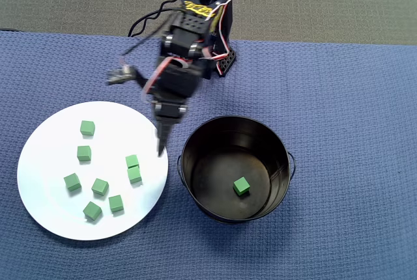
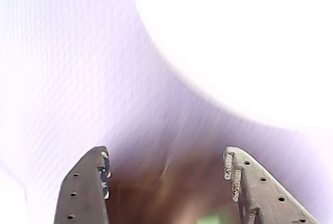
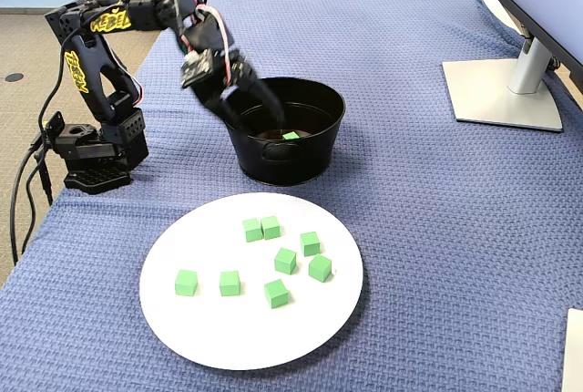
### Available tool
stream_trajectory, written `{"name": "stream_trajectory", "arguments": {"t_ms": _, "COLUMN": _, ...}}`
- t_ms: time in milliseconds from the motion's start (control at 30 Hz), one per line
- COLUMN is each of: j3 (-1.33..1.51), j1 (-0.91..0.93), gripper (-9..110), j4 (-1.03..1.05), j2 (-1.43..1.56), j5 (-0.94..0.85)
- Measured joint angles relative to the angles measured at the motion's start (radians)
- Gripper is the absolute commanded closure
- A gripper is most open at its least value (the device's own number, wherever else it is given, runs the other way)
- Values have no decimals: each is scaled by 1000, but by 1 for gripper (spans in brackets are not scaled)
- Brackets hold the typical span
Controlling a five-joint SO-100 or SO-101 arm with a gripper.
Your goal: Pick up the green cubes from the white plate and place them in the black recipient
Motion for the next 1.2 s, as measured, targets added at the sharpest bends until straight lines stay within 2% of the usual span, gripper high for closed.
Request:
{"name": "stream_trajectory", "arguments": {"t_ms": 200, "j3": 32, "j1": 227, "gripper": 80, "j4": -121, "j2": -109, "j5": -262}}
{"name": "stream_trajectory", "arguments": {"t_ms": 367, "j3": 98, "j1": 305, "gripper": 80, "j4": -196, "j2": -169, "j5": -391}}
{"name": "stream_trajectory", "arguments": {"t_ms": 833, "j3": 199, "j1": 314, "gripper": 80, "j4": -262, "j2": -227, "j5": -638}}
{"name": "stream_trajectory", "arguments": {"t_ms": 1200, "j3": 235, "j1": 287, "gripper": 78, "j4": -295, "j2": -272, "j5": -661}}
